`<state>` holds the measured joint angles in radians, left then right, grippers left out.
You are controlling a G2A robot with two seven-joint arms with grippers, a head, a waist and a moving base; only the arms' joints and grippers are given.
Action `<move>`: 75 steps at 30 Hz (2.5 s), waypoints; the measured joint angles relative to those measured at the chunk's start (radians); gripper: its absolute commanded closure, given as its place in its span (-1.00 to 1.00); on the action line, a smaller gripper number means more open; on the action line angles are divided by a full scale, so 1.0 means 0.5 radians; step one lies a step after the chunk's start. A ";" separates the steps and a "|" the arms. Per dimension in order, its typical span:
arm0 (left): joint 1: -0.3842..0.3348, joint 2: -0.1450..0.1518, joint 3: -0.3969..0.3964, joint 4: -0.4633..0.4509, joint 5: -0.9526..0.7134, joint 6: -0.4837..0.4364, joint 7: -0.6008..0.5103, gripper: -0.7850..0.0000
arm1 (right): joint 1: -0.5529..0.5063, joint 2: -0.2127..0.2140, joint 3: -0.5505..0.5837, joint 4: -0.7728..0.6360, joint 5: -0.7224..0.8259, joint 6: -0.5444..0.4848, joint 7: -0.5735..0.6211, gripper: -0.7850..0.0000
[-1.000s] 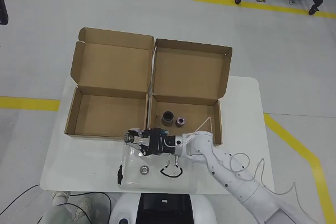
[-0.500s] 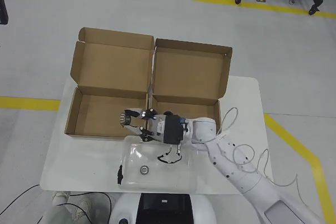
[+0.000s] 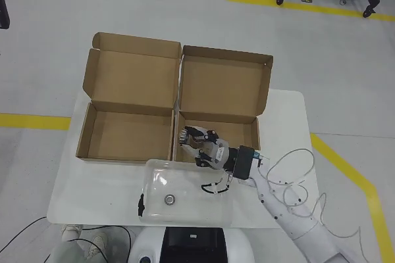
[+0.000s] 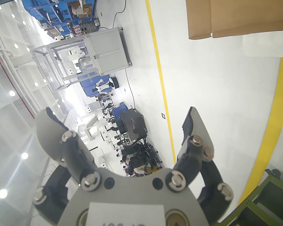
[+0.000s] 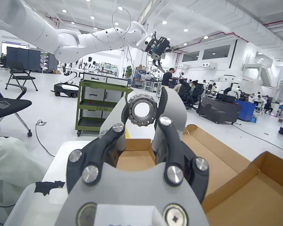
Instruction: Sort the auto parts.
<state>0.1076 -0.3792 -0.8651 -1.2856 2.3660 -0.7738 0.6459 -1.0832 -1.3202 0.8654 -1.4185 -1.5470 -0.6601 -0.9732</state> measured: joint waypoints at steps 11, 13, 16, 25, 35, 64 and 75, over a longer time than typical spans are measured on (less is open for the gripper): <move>0.000 0.000 0.000 0.000 0.000 0.000 0.000 -1.00 | -0.046 0.030 0.060 -0.031 -0.023 -0.027 0.114 1.00; 0.000 0.000 0.000 0.000 0.000 0.000 0.000 -1.00 | -0.013 0.016 0.034 -0.023 0.007 0.000 0.239 1.00; 0.000 0.000 0.000 0.000 0.000 0.000 0.000 -1.00 | 0.036 -0.007 -0.009 -0.023 0.076 0.032 0.433 1.00; 0.000 0.000 0.000 0.000 0.000 0.000 0.000 -1.00 | 0.261 -0.130 -0.241 0.094 0.331 0.162 0.959 1.00; 0.000 0.000 0.000 0.000 0.000 0.000 0.000 -1.00 | 0.511 -0.272 -0.442 0.399 0.559 0.142 1.277 1.00; 0.000 0.000 0.000 0.000 0.000 0.000 0.000 -1.00 | 1.051 -0.807 -0.839 1.313 1.040 0.584 2.522 1.00; 0.000 0.000 0.000 0.000 0.000 0.000 0.000 -1.00 | 1.118 -0.919 -0.846 1.561 1.055 0.593 2.572 0.75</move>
<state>0.1076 -0.3792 -0.8651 -1.2856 2.3660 -0.7738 0.6459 -0.5242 -1.7797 0.4424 -0.6379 -1.0194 -0.3638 0.3129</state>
